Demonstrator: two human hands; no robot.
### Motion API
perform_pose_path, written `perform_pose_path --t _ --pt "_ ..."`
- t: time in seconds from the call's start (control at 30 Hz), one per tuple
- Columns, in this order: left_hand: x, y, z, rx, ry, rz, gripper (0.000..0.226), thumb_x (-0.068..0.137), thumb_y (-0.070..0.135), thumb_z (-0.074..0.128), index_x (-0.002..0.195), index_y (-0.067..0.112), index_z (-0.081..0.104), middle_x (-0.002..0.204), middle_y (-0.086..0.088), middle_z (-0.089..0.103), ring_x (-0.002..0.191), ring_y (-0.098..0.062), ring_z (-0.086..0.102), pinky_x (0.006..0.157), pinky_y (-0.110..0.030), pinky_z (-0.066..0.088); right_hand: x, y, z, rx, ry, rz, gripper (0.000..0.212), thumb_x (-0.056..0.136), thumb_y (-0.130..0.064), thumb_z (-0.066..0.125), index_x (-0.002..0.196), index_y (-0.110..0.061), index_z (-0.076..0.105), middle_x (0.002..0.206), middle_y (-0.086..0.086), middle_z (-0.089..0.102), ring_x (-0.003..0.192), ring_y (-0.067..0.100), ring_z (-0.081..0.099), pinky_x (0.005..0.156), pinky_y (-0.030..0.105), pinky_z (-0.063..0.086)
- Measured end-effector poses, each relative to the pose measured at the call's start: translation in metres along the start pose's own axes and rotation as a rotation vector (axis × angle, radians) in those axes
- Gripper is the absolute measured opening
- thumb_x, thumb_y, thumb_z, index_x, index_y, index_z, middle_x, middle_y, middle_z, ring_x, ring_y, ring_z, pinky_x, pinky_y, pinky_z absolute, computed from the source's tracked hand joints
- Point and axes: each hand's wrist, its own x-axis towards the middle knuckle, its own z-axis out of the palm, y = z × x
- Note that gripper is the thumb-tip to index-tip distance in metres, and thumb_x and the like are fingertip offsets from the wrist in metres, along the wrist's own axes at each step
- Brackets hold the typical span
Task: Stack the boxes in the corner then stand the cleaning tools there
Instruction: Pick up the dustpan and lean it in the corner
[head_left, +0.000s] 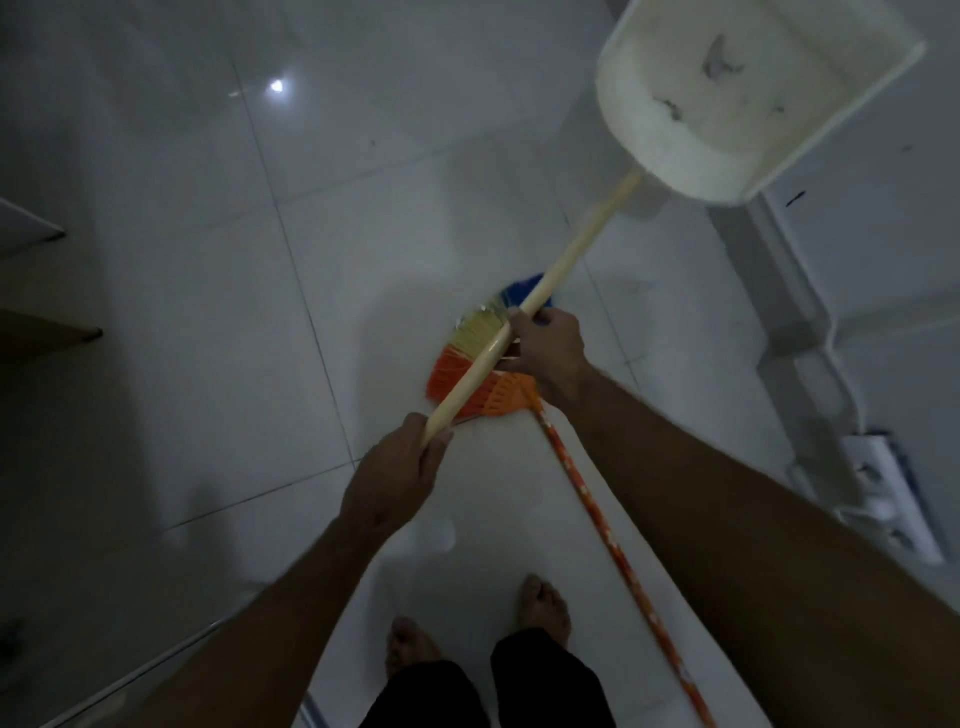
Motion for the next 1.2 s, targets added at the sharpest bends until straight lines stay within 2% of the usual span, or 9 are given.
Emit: perform_pose_path --t 0.13,0.23,0.4,0.5,0.6,0.7,0.83,0.97,1.2 --pt "-0.003 0.027 -0.072 0.138 -0.044 0.065 0.034 0.100 0.054 0.041 0.097 0.021 0.047 0.070 0.008 0.051 0.055 -0.011 0.051 0.050 -0.029 0.039 -0.051 -0.049 -0.008 0.068 0.016 0.036 0.023 0.100 -0.012 0.061 0.111 0.008 0.057 0.088 0.017 0.063 0.076 0.029 0.070 0.063 0.049 0.063" --pt "-0.004 0.050 -0.118 0.291 -0.028 0.098 0.036 0.099 0.058 0.042 0.097 0.022 0.048 0.071 0.009 0.050 0.057 -0.016 0.052 0.055 -0.033 0.045 -0.085 -0.075 -0.015 0.142 0.056 0.072 0.025 0.100 -0.009 0.059 0.117 0.009 0.055 0.097 0.021 0.064 0.084 0.030 0.070 0.056 0.041 0.062" --pt "-0.013 0.090 -0.178 0.469 0.009 0.156 0.042 0.097 0.063 0.042 0.091 0.022 0.049 0.069 0.008 0.049 0.055 -0.017 0.050 0.052 -0.030 0.036 -0.135 -0.107 -0.031 0.204 0.071 0.083 0.030 0.100 -0.012 0.061 0.117 0.013 0.057 0.106 0.027 0.066 0.092 0.035 0.071 0.055 0.037 0.061" --pt "-0.022 0.106 -0.205 0.503 -0.011 0.200 0.046 0.096 0.065 0.040 0.092 0.021 0.052 0.069 0.007 0.048 0.053 -0.017 0.049 0.051 -0.030 0.037 -0.170 -0.122 -0.046 -0.297 0.151 -0.086 0.042 0.098 -0.034 0.064 0.111 0.006 0.058 0.099 0.010 0.067 0.083 0.026 0.068 0.067 0.038 0.059" --pt "-0.030 0.127 -0.225 0.508 -0.020 0.218 0.053 0.093 0.071 0.030 0.092 0.022 0.051 0.067 0.008 0.047 0.053 -0.018 0.049 0.051 -0.030 0.039 -0.207 -0.133 -0.066 -0.939 0.265 -0.511 0.037 0.099 -0.036 0.054 0.119 -0.004 0.053 0.107 0.006 0.055 0.094 0.021 0.054 0.073 0.037 0.049" --pt "-0.040 0.154 -0.243 0.513 -0.049 0.206 0.047 0.095 0.068 0.038 0.092 0.022 0.049 0.068 0.008 0.045 0.055 -0.019 0.049 0.054 -0.031 0.038 -0.224 -0.143 -0.090 -1.379 0.130 -0.849 0.045 0.094 -0.035 0.055 0.132 -0.011 0.051 0.128 0.012 0.053 0.115 0.032 0.051 0.096 0.049 0.046" --pt "-0.058 0.186 -0.272 0.526 -0.076 0.227 0.046 0.094 0.069 0.037 0.089 0.025 0.046 0.065 0.011 0.042 0.055 -0.015 0.049 0.053 -0.030 0.035 -0.238 -0.183 -0.122 -1.612 -0.136 -1.023 0.053 0.099 -0.048 0.048 0.139 -0.013 0.050 0.128 0.011 0.058 0.123 0.035 0.051 0.114 0.064 0.024" --pt "-0.069 0.211 -0.305 0.526 -0.096 0.261 0.050 0.091 0.075 0.036 0.088 0.027 0.048 0.065 0.010 0.048 0.054 -0.010 0.049 0.050 -0.029 0.036 -0.270 -0.229 -0.136 -1.732 -0.328 -0.950 0.049 0.103 -0.053 0.031 0.123 -0.015 0.054 0.112 0.007 0.062 0.099 0.029 0.060 0.092 0.049 0.044" --pt "-0.069 0.257 -0.359 0.526 -0.076 0.498 0.064 0.087 0.083 0.021 0.085 0.026 0.052 0.064 0.010 0.049 0.052 -0.011 0.048 0.047 -0.027 0.028 -0.349 -0.258 -0.159 -1.639 -0.198 -0.822 0.037 0.104 -0.049 0.040 0.114 -0.016 0.053 0.107 0.006 0.062 0.094 0.025 0.057 0.084 0.042 0.044"
